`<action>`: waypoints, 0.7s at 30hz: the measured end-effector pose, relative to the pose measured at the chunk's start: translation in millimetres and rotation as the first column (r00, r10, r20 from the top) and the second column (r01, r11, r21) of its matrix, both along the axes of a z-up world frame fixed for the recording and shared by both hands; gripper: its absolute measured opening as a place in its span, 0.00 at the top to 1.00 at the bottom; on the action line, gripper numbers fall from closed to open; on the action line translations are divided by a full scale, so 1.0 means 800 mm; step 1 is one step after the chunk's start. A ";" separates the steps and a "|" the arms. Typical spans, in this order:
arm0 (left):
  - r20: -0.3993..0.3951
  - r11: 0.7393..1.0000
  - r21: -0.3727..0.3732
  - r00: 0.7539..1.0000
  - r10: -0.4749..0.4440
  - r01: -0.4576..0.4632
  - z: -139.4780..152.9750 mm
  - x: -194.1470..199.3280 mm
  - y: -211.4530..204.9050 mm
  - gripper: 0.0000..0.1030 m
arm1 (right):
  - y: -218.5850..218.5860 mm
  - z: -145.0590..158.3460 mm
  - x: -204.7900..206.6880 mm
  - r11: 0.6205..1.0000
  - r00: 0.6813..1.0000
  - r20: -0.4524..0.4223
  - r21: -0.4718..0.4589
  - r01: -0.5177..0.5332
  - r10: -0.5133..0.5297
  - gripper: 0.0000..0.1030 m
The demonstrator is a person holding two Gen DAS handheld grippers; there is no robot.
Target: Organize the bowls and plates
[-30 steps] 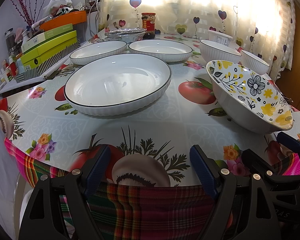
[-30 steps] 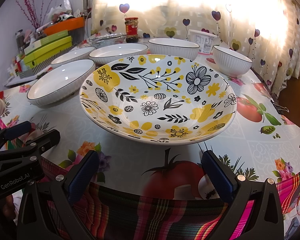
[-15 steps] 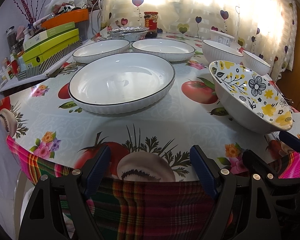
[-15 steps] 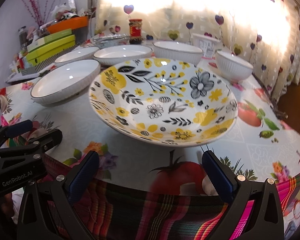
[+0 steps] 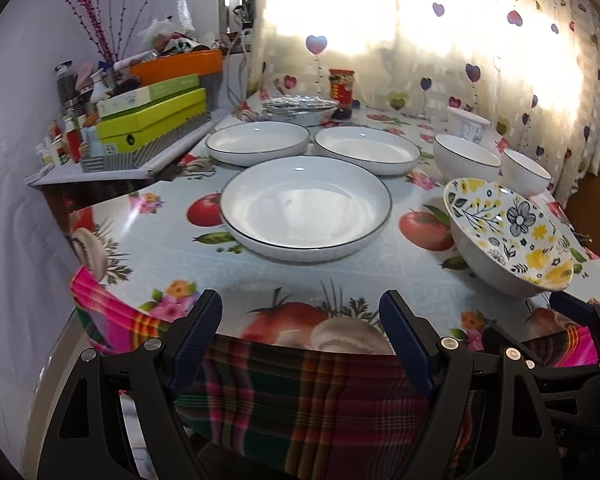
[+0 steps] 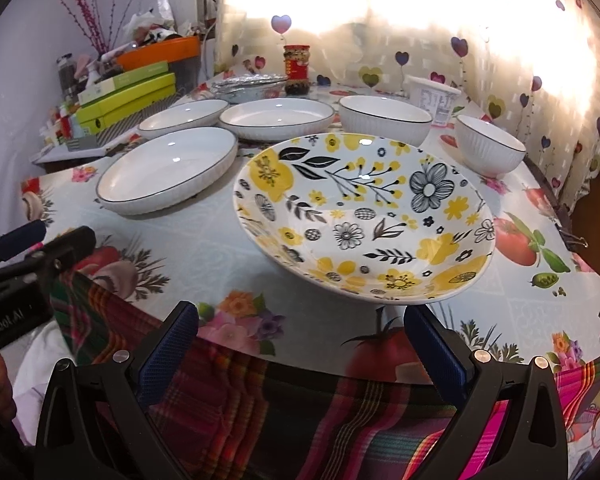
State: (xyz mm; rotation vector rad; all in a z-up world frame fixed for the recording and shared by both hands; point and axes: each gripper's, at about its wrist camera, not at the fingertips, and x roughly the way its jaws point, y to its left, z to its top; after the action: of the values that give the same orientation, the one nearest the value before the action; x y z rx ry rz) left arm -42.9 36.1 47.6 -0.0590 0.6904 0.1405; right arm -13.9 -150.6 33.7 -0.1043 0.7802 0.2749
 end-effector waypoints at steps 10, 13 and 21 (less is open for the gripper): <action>0.035 1.000 -0.010 0.999 0.023 -0.022 0.021 -0.016 0.017 0.21 | 0.014 0.019 -0.010 0.995 0.997 -0.040 0.077 -0.056 0.059 0.00; 0.041 1.000 -0.001 0.999 0.022 -0.022 0.026 -0.018 0.020 0.21 | 0.020 0.024 -0.013 0.992 0.996 -0.038 0.094 -0.078 0.082 0.00; 0.060 0.999 0.009 0.998 0.037 -0.038 0.045 -0.010 0.029 0.21 | 0.039 0.052 -0.013 0.982 0.988 0.023 0.110 -0.155 0.154 0.00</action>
State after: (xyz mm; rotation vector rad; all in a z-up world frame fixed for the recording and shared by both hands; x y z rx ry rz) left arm -51.1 59.4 83.6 -0.0663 0.6295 0.1774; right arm -24.3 -119.3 75.6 -0.0614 0.7419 0.4638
